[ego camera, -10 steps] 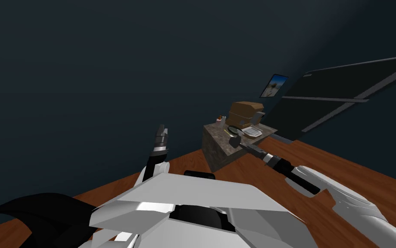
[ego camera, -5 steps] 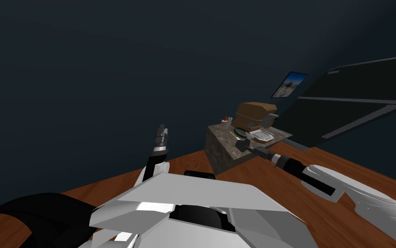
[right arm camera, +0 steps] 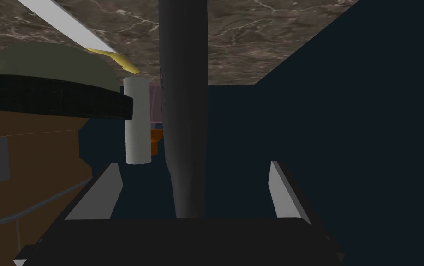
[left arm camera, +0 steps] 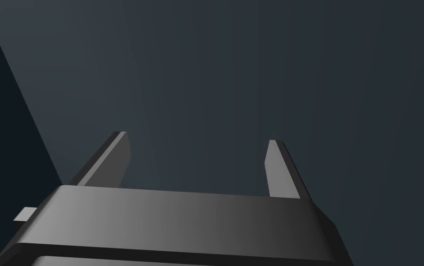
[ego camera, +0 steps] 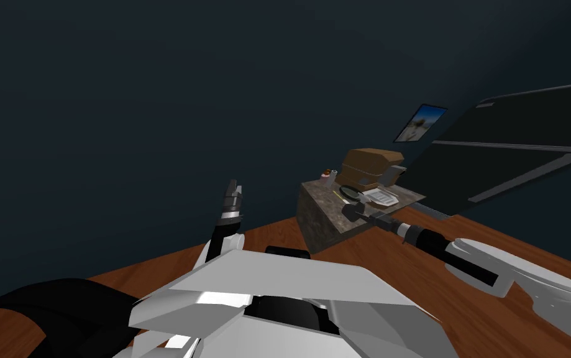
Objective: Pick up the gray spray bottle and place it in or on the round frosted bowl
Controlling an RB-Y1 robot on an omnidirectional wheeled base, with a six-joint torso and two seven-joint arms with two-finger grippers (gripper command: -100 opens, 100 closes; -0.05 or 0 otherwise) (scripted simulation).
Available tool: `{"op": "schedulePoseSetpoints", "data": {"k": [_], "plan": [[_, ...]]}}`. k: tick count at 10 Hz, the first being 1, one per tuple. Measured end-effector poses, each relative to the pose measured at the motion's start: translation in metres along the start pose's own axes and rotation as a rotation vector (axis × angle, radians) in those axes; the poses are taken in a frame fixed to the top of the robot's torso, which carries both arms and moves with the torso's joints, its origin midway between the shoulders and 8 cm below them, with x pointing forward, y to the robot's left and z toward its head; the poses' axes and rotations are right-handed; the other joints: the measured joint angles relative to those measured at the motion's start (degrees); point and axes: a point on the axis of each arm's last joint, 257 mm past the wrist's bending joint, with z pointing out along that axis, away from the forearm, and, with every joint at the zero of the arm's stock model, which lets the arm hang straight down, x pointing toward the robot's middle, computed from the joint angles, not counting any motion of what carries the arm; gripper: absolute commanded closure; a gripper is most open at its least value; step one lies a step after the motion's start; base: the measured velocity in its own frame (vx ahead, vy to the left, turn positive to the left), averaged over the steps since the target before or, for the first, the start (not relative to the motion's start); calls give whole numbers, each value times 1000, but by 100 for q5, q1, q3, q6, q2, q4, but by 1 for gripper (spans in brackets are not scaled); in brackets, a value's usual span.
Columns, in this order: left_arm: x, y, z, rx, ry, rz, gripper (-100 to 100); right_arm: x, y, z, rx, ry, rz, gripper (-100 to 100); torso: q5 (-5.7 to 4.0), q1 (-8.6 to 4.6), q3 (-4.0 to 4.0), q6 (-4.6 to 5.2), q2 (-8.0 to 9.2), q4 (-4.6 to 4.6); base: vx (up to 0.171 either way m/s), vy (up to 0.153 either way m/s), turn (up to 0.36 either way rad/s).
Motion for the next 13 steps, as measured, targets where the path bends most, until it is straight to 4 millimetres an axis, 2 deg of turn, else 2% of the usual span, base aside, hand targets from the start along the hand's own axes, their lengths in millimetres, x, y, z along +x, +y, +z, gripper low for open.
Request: {"op": "schedulePoseSetpoints", "data": {"k": [6, 8, 11, 13], "plan": [[0, 0, 0, 0, 0, 0, 0, 14, 37, -16, -90, 15, -47, -100, -1, -3, -19, -6, -30, -8, 132, 2, -143], [0, 0, 0, 0, 0, 0, 0, 14, 44, -19, -102, 9, -64, -100, 0, 2, 1, -11, 6, -1, 36, 32, -75], [0, 0, 0, 0, 0, 0, 0, 23, 65, -28, -145, 15, -77, -100, 4, 23, 1, -5, 4, 0, 50, 53, -166], [0, 0, 0, 0, 0, 0, 0, 22, 69, -31, -156, 7, -94, -100, 0, 3, 7, -10, 15, 1, 1, 1, -2]]}}
